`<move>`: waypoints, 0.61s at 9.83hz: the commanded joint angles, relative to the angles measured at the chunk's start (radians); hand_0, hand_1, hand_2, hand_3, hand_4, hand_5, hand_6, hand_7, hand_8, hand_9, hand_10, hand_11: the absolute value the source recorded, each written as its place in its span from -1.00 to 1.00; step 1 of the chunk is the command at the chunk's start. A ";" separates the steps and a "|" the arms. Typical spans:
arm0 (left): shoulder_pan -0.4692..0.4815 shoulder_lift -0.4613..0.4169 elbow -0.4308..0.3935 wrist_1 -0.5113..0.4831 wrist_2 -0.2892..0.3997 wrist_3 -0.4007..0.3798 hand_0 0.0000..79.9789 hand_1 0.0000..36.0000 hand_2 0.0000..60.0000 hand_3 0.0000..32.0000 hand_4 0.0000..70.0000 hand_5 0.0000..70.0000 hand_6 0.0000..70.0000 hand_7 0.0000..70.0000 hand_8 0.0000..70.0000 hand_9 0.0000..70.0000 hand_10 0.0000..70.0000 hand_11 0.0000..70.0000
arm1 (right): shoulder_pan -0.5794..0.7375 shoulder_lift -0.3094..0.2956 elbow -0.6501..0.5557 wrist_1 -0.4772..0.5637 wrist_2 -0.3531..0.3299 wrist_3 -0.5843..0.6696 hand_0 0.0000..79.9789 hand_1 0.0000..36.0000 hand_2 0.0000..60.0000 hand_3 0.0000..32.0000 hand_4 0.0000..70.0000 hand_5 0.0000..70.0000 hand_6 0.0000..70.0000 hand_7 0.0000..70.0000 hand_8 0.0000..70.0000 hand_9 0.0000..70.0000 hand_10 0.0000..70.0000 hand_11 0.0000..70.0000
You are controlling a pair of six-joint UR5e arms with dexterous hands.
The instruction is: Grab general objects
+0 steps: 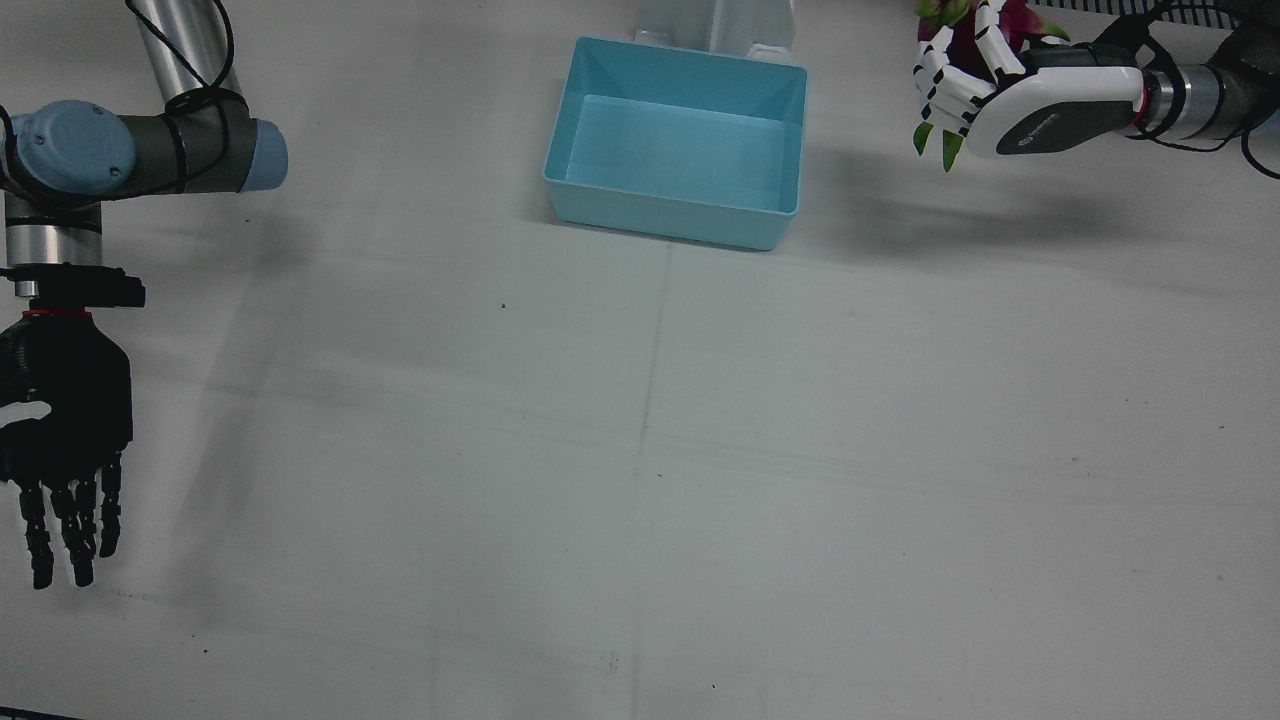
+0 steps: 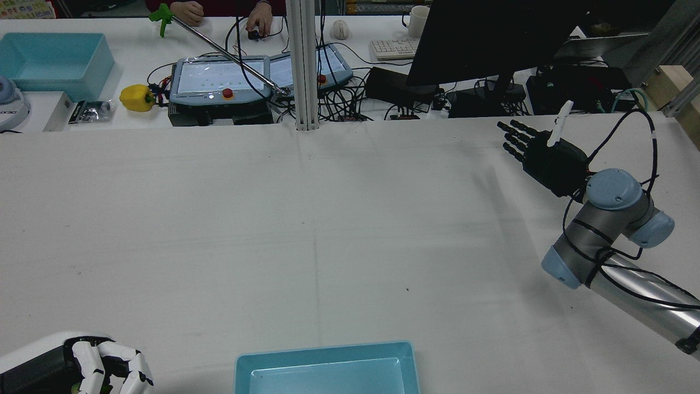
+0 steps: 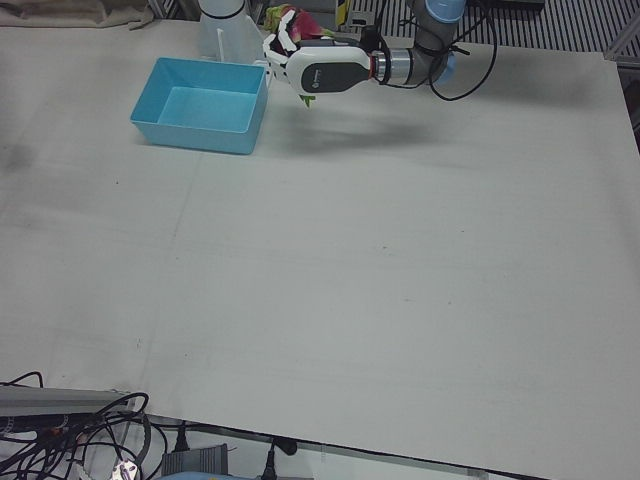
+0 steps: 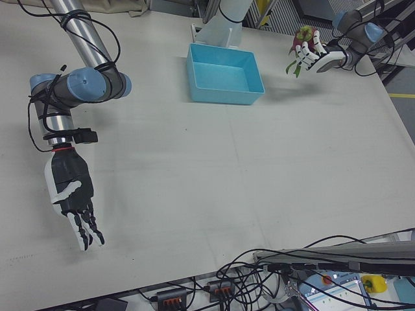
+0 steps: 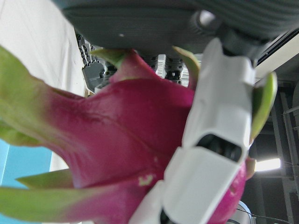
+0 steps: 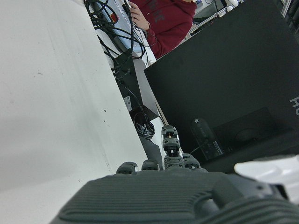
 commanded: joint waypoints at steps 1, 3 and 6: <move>0.117 -0.067 -0.004 0.041 -0.047 0.056 1.00 1.00 1.00 -1.00 1.00 1.00 0.33 0.60 0.32 0.27 0.87 1.00 | 0.000 0.000 0.000 0.000 0.001 0.000 -1.00 -1.00 -1.00 -1.00 -1.00 -1.00 -1.00 -1.00 -1.00 -1.00 -1.00 -1.00; 0.162 -0.095 -0.004 0.063 -0.084 0.089 1.00 1.00 1.00 -1.00 1.00 1.00 0.31 0.58 0.30 0.25 0.86 1.00 | 0.000 0.000 0.000 0.000 0.001 0.000 -1.00 -1.00 -1.00 -1.00 -1.00 -1.00 -1.00 -1.00 -1.00 -1.00 -1.00 -1.00; 0.169 -0.132 -0.016 0.093 -0.093 0.084 1.00 1.00 1.00 -1.00 1.00 1.00 0.21 0.51 0.22 0.15 0.74 1.00 | 0.000 0.000 0.000 0.000 0.000 0.000 -1.00 -1.00 -1.00 -1.00 -1.00 -1.00 -1.00 -1.00 -1.00 -1.00 -1.00 -1.00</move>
